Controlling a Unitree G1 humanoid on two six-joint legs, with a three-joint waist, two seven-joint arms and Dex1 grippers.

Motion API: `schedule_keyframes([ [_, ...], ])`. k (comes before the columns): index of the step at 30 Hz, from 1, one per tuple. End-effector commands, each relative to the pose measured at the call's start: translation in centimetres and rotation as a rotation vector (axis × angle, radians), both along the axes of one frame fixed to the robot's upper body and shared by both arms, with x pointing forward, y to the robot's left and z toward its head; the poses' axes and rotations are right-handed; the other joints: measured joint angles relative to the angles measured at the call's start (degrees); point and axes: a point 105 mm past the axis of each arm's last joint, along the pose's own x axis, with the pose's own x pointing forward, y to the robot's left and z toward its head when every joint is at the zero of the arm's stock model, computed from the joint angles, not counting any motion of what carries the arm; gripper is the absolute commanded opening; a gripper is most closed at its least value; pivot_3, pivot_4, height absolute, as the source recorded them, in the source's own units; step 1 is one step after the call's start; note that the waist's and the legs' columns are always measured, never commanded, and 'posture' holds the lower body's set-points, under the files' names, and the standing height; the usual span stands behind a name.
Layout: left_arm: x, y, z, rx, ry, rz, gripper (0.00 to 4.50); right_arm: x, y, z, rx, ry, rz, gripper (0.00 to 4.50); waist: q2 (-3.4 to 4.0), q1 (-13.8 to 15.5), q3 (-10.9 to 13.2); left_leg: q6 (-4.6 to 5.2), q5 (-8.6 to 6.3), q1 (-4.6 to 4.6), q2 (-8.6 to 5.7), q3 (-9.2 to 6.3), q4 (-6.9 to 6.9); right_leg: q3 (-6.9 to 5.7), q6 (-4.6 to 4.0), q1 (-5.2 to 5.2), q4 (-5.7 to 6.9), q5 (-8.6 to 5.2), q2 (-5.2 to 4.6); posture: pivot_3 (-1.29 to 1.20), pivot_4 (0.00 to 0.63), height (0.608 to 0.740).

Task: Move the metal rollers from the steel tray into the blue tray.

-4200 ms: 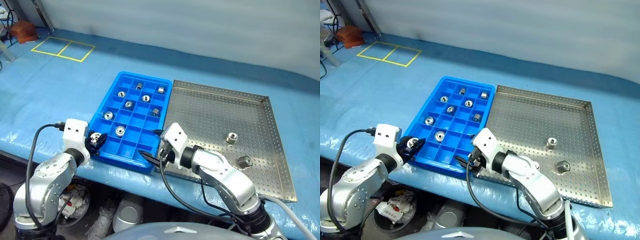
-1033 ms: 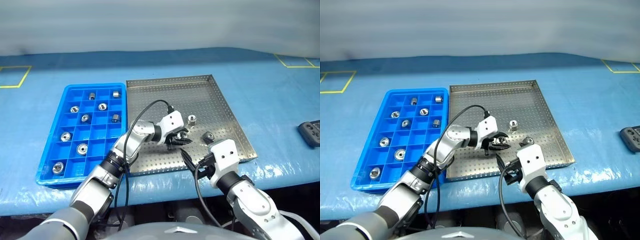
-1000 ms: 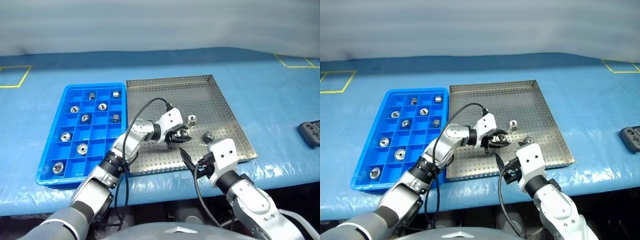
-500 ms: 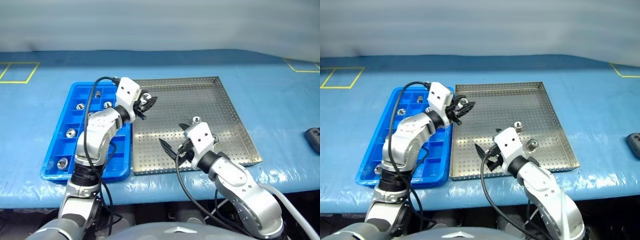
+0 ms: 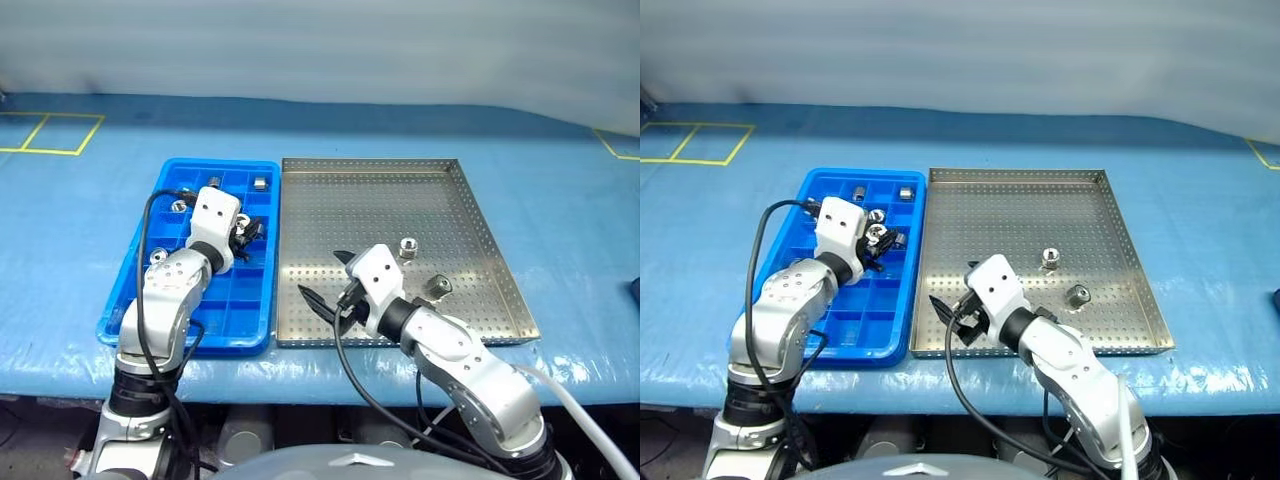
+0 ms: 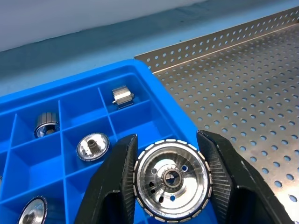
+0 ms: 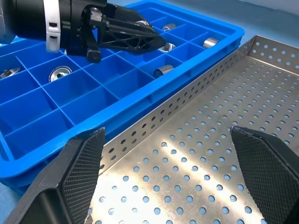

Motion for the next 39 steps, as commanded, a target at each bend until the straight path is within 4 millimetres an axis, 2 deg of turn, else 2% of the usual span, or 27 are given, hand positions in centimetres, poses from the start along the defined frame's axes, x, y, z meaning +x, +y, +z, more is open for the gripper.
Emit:
schedule_keyframes([
  [1,-0.1,1.2,0.7,0.025,-0.031,0.055,1.71,-0.2,0.3,1.0,0.025,-0.038,0.024,4.5,0.0,0.05,0.0,0.0,0.0,0.0,0.0,0.0,0.0,0.0,0.0,0.0,0.0,0.0,0.0,0.19,0.15,0.74],
  [10,-1.3,2.2,-1.5,0.045,0.067,0.099,1.71,-0.4,0.2,0.9,0.038,-0.027,0.019,4.5,-0.02,0.16,0.01,0.0,0.0,0.0,0.0,-0.01,-0.01,-0.02,0.0,0.0,-0.01,0.0,-0.02,0.19,0.15,0.74],
  [16,-1.6,3.3,-2.2,0.044,0.09,0.163,1.71,-0.4,0.1,0.9,0.037,-0.022,0.017,4.5,-0.03,0.12,0.0,0.0,0.0,0.01,0.01,-0.02,-0.01,-0.01,-0.01,0.0,0.0,0.0,-0.02,0.2,0.15,0.74],
  [25,-1.3,2.2,-3.4,0.049,0.116,0.135,1.71,-0.3,-0.2,0.7,0.034,-0.014,-0.006,4.5,-0.04,0.2,-0.01,0.0,0.0,0.03,0.0,-0.02,-0.01,0.0,-0.01,0.01,0.01,0.0,-0.02,0.17,0.15,0.74],
  [33,-0.9,2.7,-3.0,0.039,0.103,0.147,4.3,-0.5,-1.1,0.4,0.03,-0.001,-0.054,4.5,-0.04,-0.13,-0.01,0.0,0.0,0.03,0.0,0.0,-0.01,0.0,-0.02,0.0,0.0,-0.01,-0.03,0.15,0.15,0.74],
  [34,-0.8,2.6,-2.8,0.031,0.097,0.147,4.44,-0.6,-1.2,0.4,0.029,0.0,-0.057,4.5,-0.04,-0.16,-0.01,0.0,0.0,0.03,0.0,0.0,-0.01,0.0,-0.02,0.0,0.0,-0.01,-0.03,0.15,0.15,0.74],
  [36,-0.5,2.3,-2.1,0.003,0.062,0.136,4.44,-0.6,-1.4,0.4,0.027,0.0,-0.066,4.5,-0.04,-0.18,-0.01,0.0,0.0,0.02,0.0,-0.01,-0.01,0.0,-0.02,0.0,0.0,-0.01,-0.03,0.15,0.15,0.74],
  [39,-0.3,0.8,0.1,-0.083,-0.033,0.059,4.44,-0.6,-1.8,0.6,0.032,-0.006,-0.086,4.5,-0.04,-0.15,0.0,0.0,0.0,0.0,0.0,-0.01,-0.01,0.0,-0.02,-0.01,-0.02,-0.01,-0.04,0.14,0.15,0.74],
])
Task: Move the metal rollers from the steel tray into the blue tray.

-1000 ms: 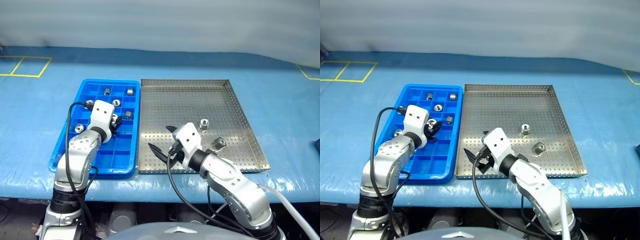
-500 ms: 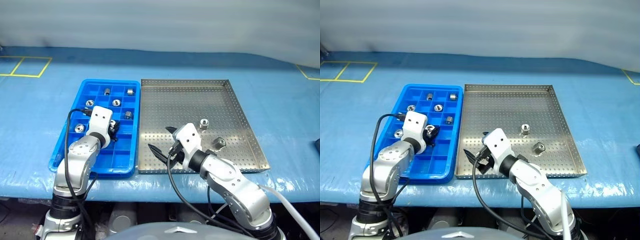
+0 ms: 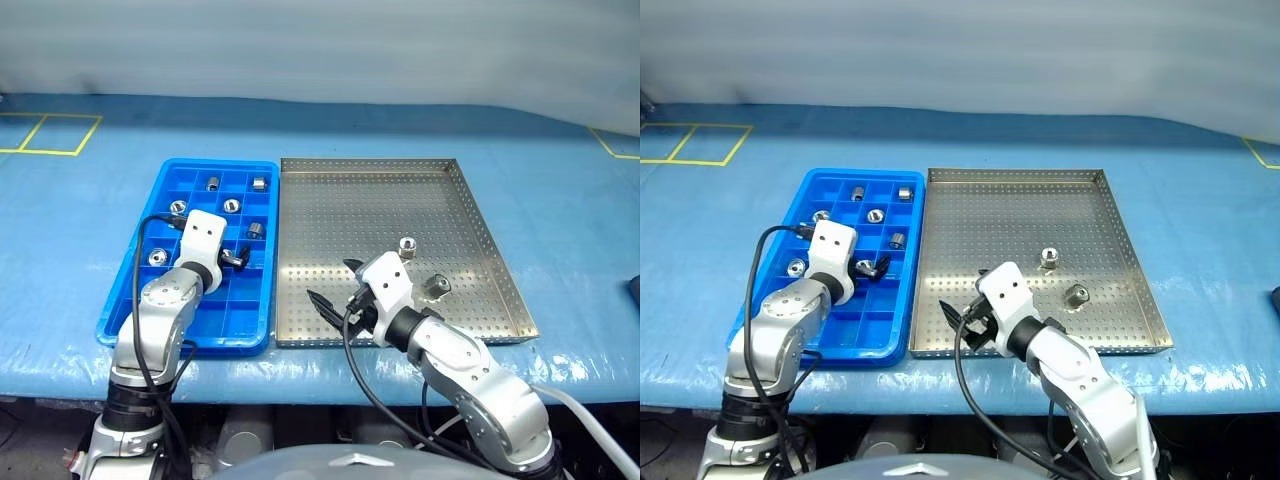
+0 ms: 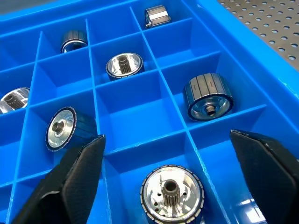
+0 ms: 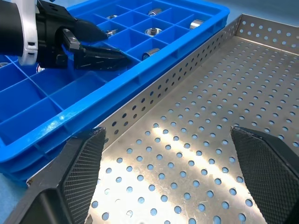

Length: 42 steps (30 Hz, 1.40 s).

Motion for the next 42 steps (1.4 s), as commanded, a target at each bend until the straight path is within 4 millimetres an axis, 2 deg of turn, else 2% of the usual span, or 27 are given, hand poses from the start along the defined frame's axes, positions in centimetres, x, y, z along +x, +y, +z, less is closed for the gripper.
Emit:
schedule_keyframes([
  [1,0.5,-2.0,3.9,-0.114,-0.176,-0.098,4.44,0.0,-0.6,1.6,0.025,-0.059,-0.028,4.5,0.0,0.08,0.0,0.0,0.0,0.0,0.0,0.0,0.0,0.0,0.0,0.0,-0.01,0.0,-0.01,0.14,0.15,0.74],
  [8,0.2,-6.0,6.6,-0.17,-0.35,-0.308,4.44,0.9,-2.5,1.7,0.016,-0.096,-0.156,4.5,0.0,-0.01,0.0,0.0,0.0,-0.01,-0.02,0.07,-0.01,0.0,0.0,0.01,-0.02,0.0,-0.01,0.13,0.15,0.74],
  [13,-0.9,-9.8,5.4,-0.181,-0.346,-0.493,4.44,2.6,-4.8,0.9,-0.01,-0.103,-0.379,4.5,0.0,-0.02,-0.01,0.0,0.0,-0.01,-0.02,0.16,-0.02,0.01,0.0,0.01,-0.03,0.0,-0.01,0.13,0.15,0.74],
  [16,-1.7,-11.1,5.0,-0.226,-0.321,-0.592,4.44,3.8,-6.7,0.7,-0.004,-0.105,-0.541,4.5,0.0,-0.23,-0.01,0.0,0.0,-0.02,-0.02,0.21,-0.01,0.01,-0.02,-0.01,-0.03,-0.01,0.0,0.09,0.15,0.74],
  [22,-3.8,-12.7,3.8,-0.258,-0.246,-0.77,4.44,6.1,-8.8,-0.8,-0.026,-0.044,-0.732,4.5,0.04,-1.12,-0.02,0.0,0.0,0.0,0.01,0.23,-0.03,0.04,-0.02,-0.02,-0.03,-0.01,0.03,0.07,0.15,0.74],
  [29,-6.8,-13.6,3.0,-0.271,-0.163,-0.967,4.44,9.3,-8.8,-1.7,0.0,0.006,-0.821,4.5,0.07,-1.67,0.0,0.0,0.0,-0.01,0.02,0.23,-0.08,0.08,-0.03,-0.06,-0.01,-0.01,0.05,0.1,0.15,0.74],
  [35,-7.5,-13.5,2.8,-0.273,-0.159,-0.959,4.44,11.0,-9.5,-3.0,0.015,0.063,-0.887,4.5,0.08,-1.37,0.0,0.01,0.0,-0.02,0.01,0.23,-0.13,0.07,-0.02,-0.06,-0.06,-0.01,0.03,0.13,0.15,0.74],
  [42,-7.9,-13.5,2.7,-0.277,-0.162,-0.943,4.44,11.4,-10.7,-4.9,0.025,0.147,-0.956,4.5,0.12,-1.26,0.02,0.01,0.0,-0.01,0.01,0.22,-0.16,0.08,-0.03,-0.06,-0.05,0.0,0.04,0.14,0.15,0.74],
])
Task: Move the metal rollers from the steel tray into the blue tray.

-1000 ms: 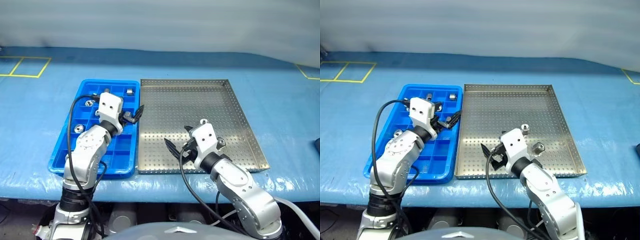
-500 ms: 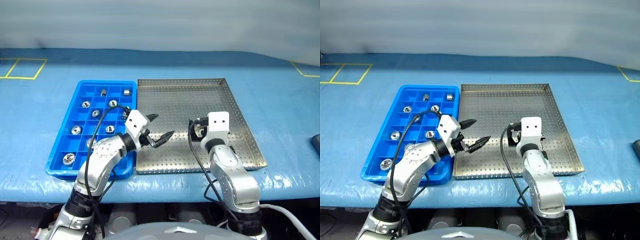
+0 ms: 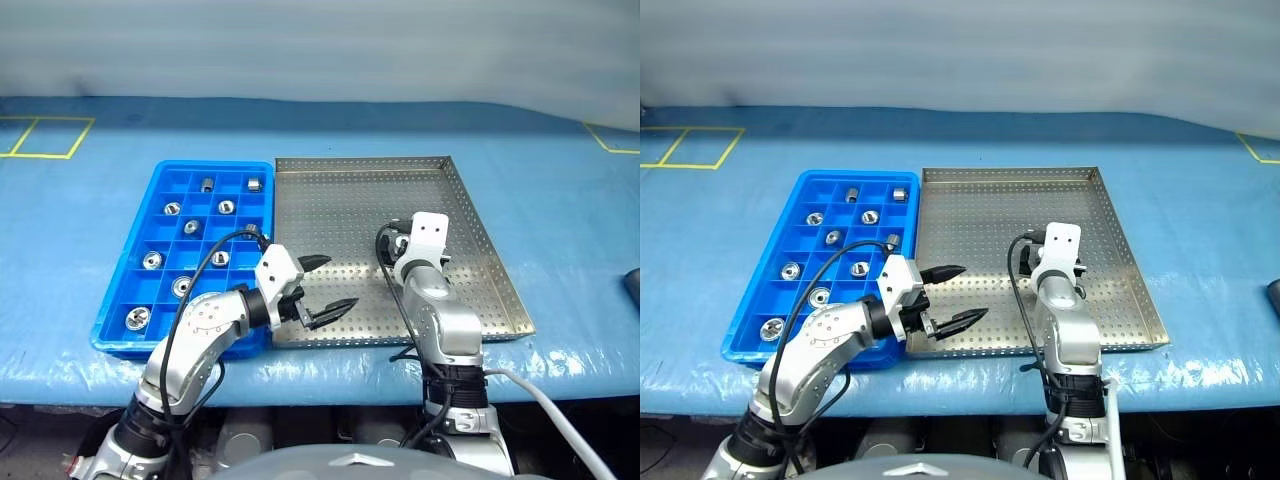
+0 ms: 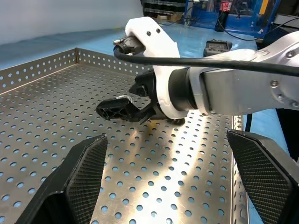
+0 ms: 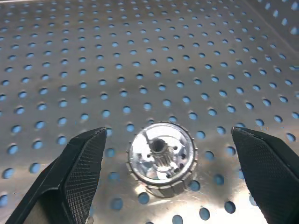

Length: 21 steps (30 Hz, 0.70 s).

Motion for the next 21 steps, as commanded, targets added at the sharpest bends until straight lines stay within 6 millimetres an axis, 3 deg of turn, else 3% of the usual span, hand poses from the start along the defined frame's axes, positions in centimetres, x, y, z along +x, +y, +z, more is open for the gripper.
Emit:
schedule_keyframes([
  [1,-0.5,-0.5,1.3,-0.027,-0.048,-0.018,4.44,0.5,-0.1,0.7,0.009,-0.032,-0.013,4.5,0.02,0.0,0.0,0.0,0.0,0.0,0.0,0.0,0.0,0.0,0.0,0.0,0.0,0.0,0.0,0.14,0.15,0.74],
  [3,-0.5,-0.5,1.3,-0.03,-0.048,-0.016,4.44,0.5,0.0,0.4,0.021,-0.025,-0.008,4.5,0.03,-0.05,-0.01,0.0,0.0,0.01,0.01,-0.01,0.0,0.02,0.0,0.0,0.0,0.0,0.0,0.14,0.15,0.74],
  [6,-0.6,-0.6,1.3,-0.032,-0.046,-0.016,4.5,0.5,0.1,0.2,0.019,-0.016,0.001,3.92,0.04,-0.02,-0.01,0.0,0.0,0.01,0.01,-0.01,0.0,0.02,0.0,0.0,0.01,0.0,0.0,0.14,0.15,0.74],
  [13,-0.4,-0.7,1.2,-0.033,-0.049,-0.008,4.5,0.4,0.9,0.5,0.04,-0.016,0.037,1.7,0.05,0.03,-0.02,0.0,0.0,0.01,0.0,-0.01,0.0,0.01,0.0,0.0,0.0,0.0,0.0,0.14,0.15,0.74],
  [16,-0.1,-0.4,1.3,-0.039,-0.061,0.026,4.5,0.3,2.2,1.7,0.006,-0.045,0.117,1.71,0.06,-0.05,-0.01,0.0,0.0,0.01,0.0,-0.02,0.0,0.01,0.0,0.0,0.0,0.0,0.0,0.14,0.15,0.74],
  [21,1.5,1.1,2.0,-0.046,-0.127,0.194,4.5,-0.4,6.1,5.3,-0.052,-0.121,0.38,1.71,0.14,-0.02,0.04,0.0,0.0,0.0,0.02,-0.11,-0.08,0.05,-0.01,-0.06,0.0,-0.01,0.02,0.17,0.15,0.74],
])
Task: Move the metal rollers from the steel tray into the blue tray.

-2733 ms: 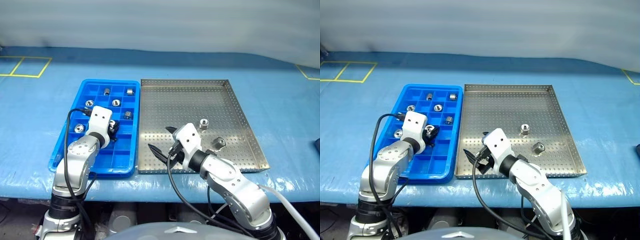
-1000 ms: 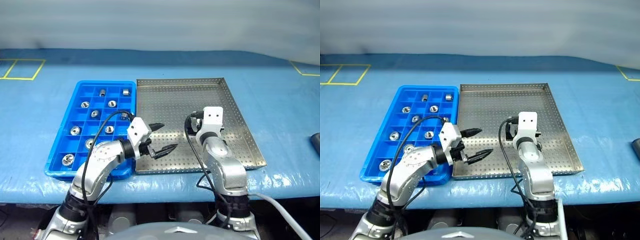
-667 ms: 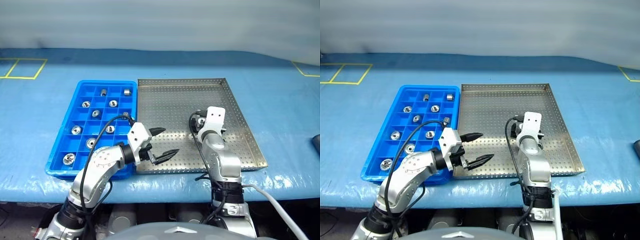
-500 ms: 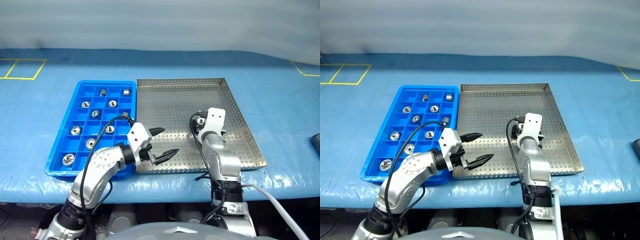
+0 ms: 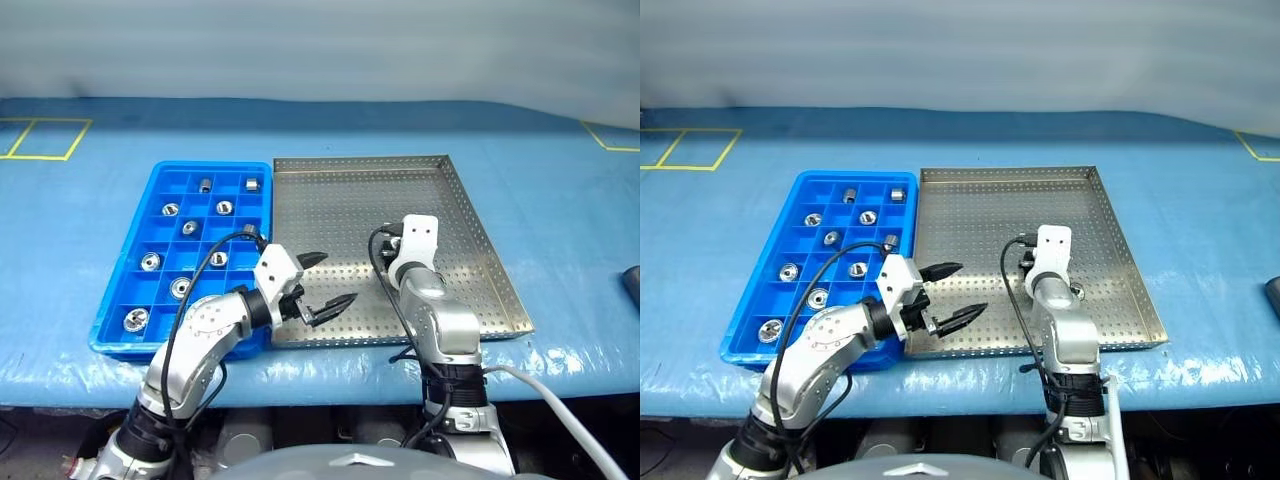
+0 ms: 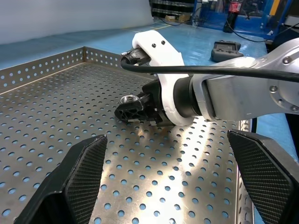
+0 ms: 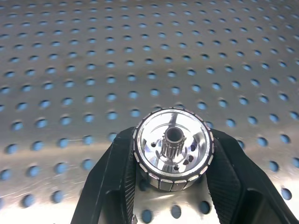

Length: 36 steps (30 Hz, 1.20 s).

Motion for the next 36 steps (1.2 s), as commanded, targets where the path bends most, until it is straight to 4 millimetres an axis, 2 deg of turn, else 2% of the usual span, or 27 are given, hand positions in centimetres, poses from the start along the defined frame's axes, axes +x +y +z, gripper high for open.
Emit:
schedule_keyframes([
  [1,0.9,1.2,1.9,-0.02,-0.107,0.12,4.5,-0.4,3.3,4.4,-0.02,-0.121,0.199,1.71,0.0,0.12,0.0,0.0,0.0,0.0,0.0,-0.01,-0.01,-0.01,-0.01,0.0,0.0,0.0,0.0,0.18,0.15,0.74],
  [7,0.9,4.4,2.9,-0.048,-0.181,0.287,4.5,-1.0,6.4,7.5,-0.071,-0.161,0.434,1.71,0.0,1.09,0.0,0.0,0.0,0.0,0.01,-0.04,-0.01,-0.05,-0.02,0.01,-0.01,-0.01,0.01,0.26,0.15,0.74],
  [10,0.7,5.7,3.2,-0.042,-0.214,0.372,4.5,-1.0,7.4,8.1,-0.086,-0.168,0.5,1.71,-0.01,2.27,0.01,0.0,0.0,-0.02,0.0,-0.06,-0.03,-0.1,-0.02,0.02,-0.07,-0.01,-0.01,0.32,0.15,0.74],
  [15,-0.4,8.0,3.4,-0.023,-0.235,0.495,4.5,-1.3,10.2,8.6,-0.11,-0.17,0.662,1.71,0.0,3.98,0.02,0.0,0.0,-0.04,0.01,-0.06,-0.06,-0.13,-0.02,0.01,-0.11,-0.02,-0.01,0.39,0.15,0.74],
  [21,-1.9,9.2,3.6,-0.02,-0.246,0.525,4.5,-2.5,12.6,8.0,-0.121,-0.159,0.8,1.71,0.0,6.36,0.03,0.0,0.0,-0.08,0.01,-0.06,-0.09,-0.25,-0.11,0.01,-0.16,-0.07,-0.03,0.44,0.15,0.74],
  [26,-2.5,10.2,3.9,-0.026,-0.255,0.546,4.5,-4.3,14.6,6.9,-0.1,-0.137,0.894,1.71,0.01,7.82,0.03,-0.01,0.0,-0.12,0.01,-0.05,-0.08,-0.35,-0.37,0.0,-0.17,-0.24,-0.08,0.46,0.15,0.74],
  [36,-2.8,10.6,3.2,-0.015,-0.208,0.529,4.5,-5.9,15.7,5.5,-0.055,-0.084,0.954,1.71,0.02,9.67,0.05,-0.02,-0.01,-0.18,0.03,-0.08,-0.1,-0.5,-0.45,-0.01,-0.21,-0.3,-0.09,0.46,0.15,0.74],
])
